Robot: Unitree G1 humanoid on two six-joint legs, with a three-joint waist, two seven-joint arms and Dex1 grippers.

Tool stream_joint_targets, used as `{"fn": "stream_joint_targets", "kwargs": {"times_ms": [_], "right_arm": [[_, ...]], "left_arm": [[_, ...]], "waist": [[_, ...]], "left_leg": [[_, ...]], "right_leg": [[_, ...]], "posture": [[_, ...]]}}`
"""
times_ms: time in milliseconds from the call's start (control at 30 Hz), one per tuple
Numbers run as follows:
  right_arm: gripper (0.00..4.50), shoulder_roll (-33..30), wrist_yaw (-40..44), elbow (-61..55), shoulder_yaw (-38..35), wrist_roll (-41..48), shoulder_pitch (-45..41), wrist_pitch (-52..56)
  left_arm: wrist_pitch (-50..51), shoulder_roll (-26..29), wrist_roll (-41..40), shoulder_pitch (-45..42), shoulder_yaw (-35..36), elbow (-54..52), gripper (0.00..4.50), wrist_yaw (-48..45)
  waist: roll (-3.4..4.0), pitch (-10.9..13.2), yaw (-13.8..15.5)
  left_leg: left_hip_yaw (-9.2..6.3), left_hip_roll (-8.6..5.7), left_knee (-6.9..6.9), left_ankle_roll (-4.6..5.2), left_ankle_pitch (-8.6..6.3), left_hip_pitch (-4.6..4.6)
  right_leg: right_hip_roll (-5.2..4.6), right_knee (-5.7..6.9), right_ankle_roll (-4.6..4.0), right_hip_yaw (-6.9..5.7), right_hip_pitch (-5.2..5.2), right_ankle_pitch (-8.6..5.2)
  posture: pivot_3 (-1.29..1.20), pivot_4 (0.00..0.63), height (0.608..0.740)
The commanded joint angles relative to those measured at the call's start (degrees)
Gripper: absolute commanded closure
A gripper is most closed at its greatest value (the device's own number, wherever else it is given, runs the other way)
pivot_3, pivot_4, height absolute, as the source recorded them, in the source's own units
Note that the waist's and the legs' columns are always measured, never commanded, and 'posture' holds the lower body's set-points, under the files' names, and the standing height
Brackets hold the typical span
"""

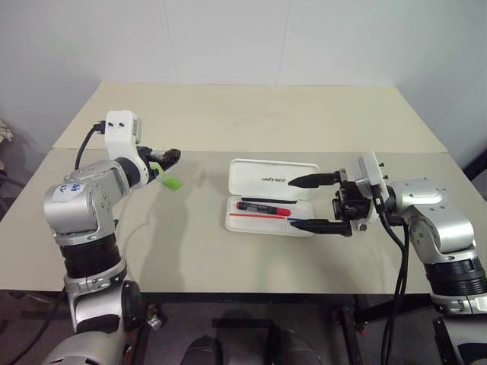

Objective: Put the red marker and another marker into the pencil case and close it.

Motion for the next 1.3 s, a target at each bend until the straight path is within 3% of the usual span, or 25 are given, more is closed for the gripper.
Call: {"fn": "stream_joint_targets", "kwargs": {"times_ms": [33,367,533,667,800,1033,1300], "right_arm": [[0.0,0.3,0.8,0.0,-0.1,0.1,-1.2,-0.4],[0.0,-1.9,6.2,7.1,0.6,-2.3,-7.1,-3.1],[0.0,-2.2,8.9,15.2,0.5,-4.8,-14.3,-6.2],[0.0,-1.9,11.6,24.3,0.4,-5.9,-23.3,-7.1],[0.0,-0.8,13.4,28.9,1.6,-7.8,-26.5,-10.2],[0.0,0.5,12.9,24.6,1.7,-6.7,-22.2,-9.2],[0.0,0.4,11.1,19.4,0.6,-5.2,-18.9,-6.4]], "left_arm": [[1.8,-2.5,2.2,-3.8,1.7,2.4,0.48,7.7],[-0.6,-13.8,3.4,-13.9,11.4,11.2,0.48,26.0],[-3.7,-18.5,0.8,-19.7,20.5,17.6,0.48,35.1],[-6.2,-19.8,0.6,-22.0,23.2,21.8,0.48,41.6],[-5.1,-19.6,3.0,-23.1,23.4,24.9,0.48,49.5],[-2.5,-18.0,5.2,-23.5,22.9,25.4,0.48,57.5],[-5.7,-15.4,3.8,-24.0,23.4,32.2,0.48,59.3]], "waist": [[0.0,0.0,0.0],[-0.04,0.0,0.0],[-0.06,0.0,0.0],[-0.06,0.0,-0.2],[-0.07,0.0,0.0],[-0.08,0.0,0.1],[-0.08,0.0,0.0]], "left_leg": [[0.0,0.0,0.0,-0.04,0.02,0.02],[0.02,-0.02,-0.01,-0.05,0.02,0.03],[0.12,-0.01,-0.05,-0.08,0.01,0.01],[0.24,-0.01,-0.14,-0.11,0.01,0.02],[0.41,0.04,-0.23,-0.21,-0.04,0.01],[0.54,0.03,-0.23,-0.23,-0.09,-0.04],[0.54,0.03,-0.23,-0.27,-0.08,0.01]], "right_leg": [[0.0,0.01,0.0,0.01,0.0,0.0],[-0.09,-0.03,0.03,-0.02,0.0,0.05],[-0.09,-0.13,0.04,-0.05,-0.01,0.07],[-0.09,-0.22,0.06,-0.03,-0.05,0.1],[-0.03,-0.36,0.06,-0.07,-0.05,0.1],[-0.07,-0.42,0.09,-0.05,-0.09,0.11],[-0.07,-0.33,0.08,-0.05,-0.1,0.11]], "posture": [[0.0,0.15,0.74],[0.0,0.15,0.74],[0.0,0.15,0.74],[0.0,0.15,0.74],[0.0,0.15,0.74],[0.0,0.15,0.74],[0.0,0.15,0.74]]}}
